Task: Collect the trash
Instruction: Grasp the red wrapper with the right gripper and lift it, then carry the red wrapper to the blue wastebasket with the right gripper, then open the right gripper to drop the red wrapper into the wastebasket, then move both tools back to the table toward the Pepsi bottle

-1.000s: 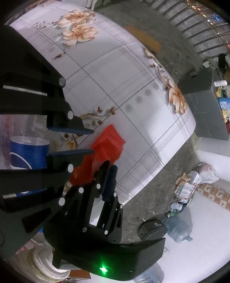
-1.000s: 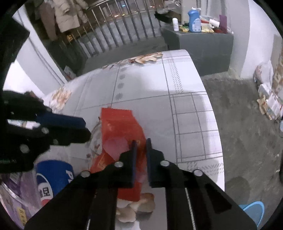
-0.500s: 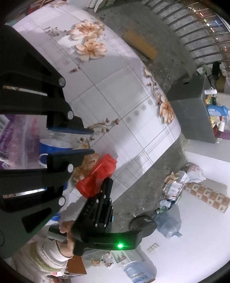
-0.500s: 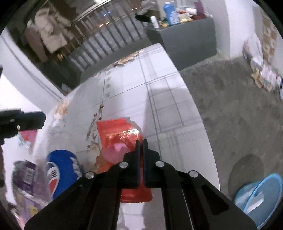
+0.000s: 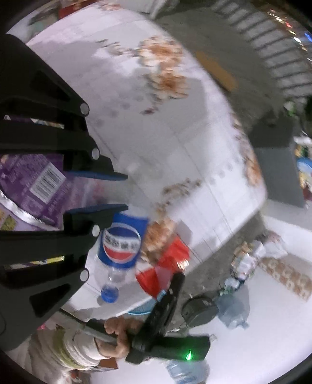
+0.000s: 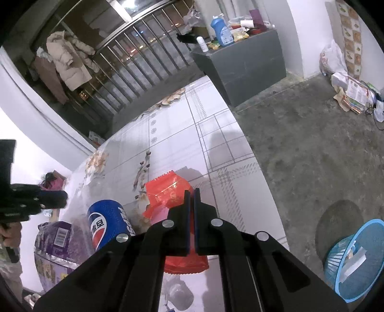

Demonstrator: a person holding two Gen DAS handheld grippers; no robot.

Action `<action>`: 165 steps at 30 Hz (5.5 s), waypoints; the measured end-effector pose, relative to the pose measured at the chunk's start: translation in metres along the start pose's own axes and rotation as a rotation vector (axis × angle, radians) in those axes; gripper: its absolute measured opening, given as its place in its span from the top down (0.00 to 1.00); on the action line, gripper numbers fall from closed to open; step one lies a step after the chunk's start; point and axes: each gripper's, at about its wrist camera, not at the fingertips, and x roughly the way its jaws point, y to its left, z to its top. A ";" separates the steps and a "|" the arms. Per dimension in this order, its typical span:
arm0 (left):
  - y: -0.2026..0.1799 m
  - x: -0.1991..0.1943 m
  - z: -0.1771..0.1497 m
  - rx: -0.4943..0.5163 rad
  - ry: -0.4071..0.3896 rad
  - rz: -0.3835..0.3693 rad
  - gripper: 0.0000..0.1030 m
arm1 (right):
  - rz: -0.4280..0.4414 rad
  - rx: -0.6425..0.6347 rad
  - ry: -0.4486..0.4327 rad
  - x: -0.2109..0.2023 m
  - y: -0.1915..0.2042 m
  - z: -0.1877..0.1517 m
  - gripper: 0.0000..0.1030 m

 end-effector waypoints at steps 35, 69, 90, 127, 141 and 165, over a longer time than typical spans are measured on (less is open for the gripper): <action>0.084 0.049 -0.004 -0.310 0.283 -0.244 0.82 | 0.035 0.032 0.010 0.013 -0.002 -0.001 0.98; 0.004 -0.130 -0.003 -0.148 -0.199 -0.399 1.00 | 0.051 0.139 -0.255 -0.120 -0.030 -0.020 0.98; -0.369 0.081 0.081 0.421 0.038 -0.287 1.00 | -0.349 0.704 -0.366 -0.231 -0.286 -0.178 0.98; -0.466 0.143 0.012 0.553 -0.163 -0.305 0.40 | -0.502 0.869 -0.351 -0.216 -0.315 -0.224 0.35; -0.333 -0.012 -0.043 0.370 -0.379 -0.149 0.30 | -0.392 0.492 -0.341 -0.239 -0.188 -0.167 0.33; -0.083 -0.156 -0.271 0.012 -0.572 -0.029 0.29 | -0.036 -0.049 -0.169 -0.149 0.026 -0.082 0.20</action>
